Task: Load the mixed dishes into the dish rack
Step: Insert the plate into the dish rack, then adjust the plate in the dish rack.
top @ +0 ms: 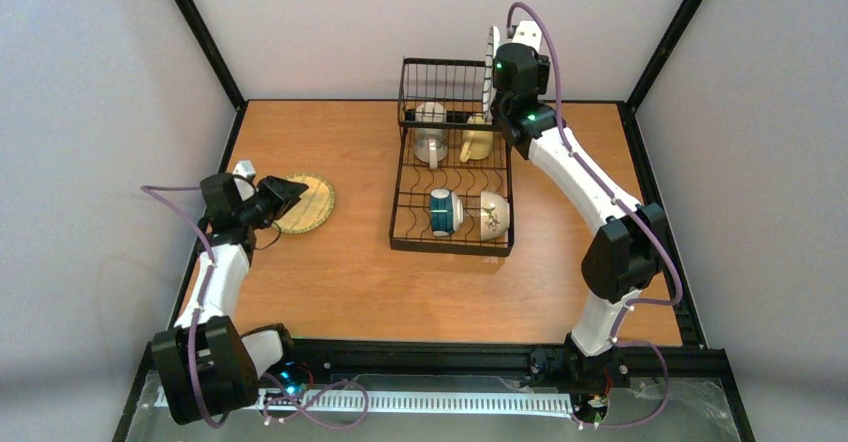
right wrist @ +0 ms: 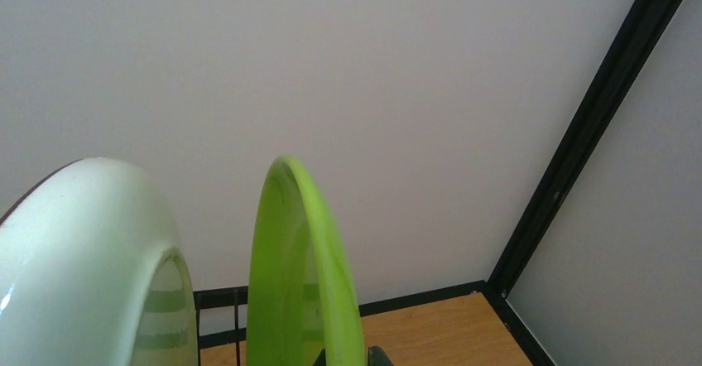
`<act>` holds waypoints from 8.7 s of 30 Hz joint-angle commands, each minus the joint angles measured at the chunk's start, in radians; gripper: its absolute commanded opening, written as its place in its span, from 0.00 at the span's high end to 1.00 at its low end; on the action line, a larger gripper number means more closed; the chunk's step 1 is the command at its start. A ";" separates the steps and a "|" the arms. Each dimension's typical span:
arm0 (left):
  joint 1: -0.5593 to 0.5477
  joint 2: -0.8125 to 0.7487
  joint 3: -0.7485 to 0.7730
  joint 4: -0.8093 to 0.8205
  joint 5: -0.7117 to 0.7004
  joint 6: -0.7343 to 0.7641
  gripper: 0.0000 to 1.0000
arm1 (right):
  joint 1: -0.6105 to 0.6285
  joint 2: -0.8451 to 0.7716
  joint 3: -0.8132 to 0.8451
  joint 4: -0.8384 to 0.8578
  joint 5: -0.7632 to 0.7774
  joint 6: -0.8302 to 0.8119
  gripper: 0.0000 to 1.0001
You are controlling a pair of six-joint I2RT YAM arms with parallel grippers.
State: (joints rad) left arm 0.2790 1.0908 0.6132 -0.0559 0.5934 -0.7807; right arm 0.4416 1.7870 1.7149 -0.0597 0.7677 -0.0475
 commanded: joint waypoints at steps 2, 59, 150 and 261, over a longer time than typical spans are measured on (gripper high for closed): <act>-0.003 0.012 0.015 0.035 0.028 0.000 0.10 | -0.009 0.005 -0.049 0.043 0.027 -0.012 0.98; -0.003 0.020 0.000 0.086 0.049 -0.043 0.11 | -0.009 -0.132 -0.113 0.102 -0.044 -0.021 0.53; -0.003 0.039 0.003 0.079 0.067 -0.034 0.11 | -0.118 -0.037 -0.086 -0.068 -0.263 0.206 0.72; -0.003 0.097 0.032 0.098 0.112 -0.018 0.11 | -0.107 0.028 0.133 -0.355 -0.425 0.159 0.98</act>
State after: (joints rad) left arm 0.2790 1.1782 0.6125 0.0296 0.6865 -0.8066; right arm 0.3325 1.8030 1.8278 -0.4225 0.3298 0.0910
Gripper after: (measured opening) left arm 0.894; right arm 0.124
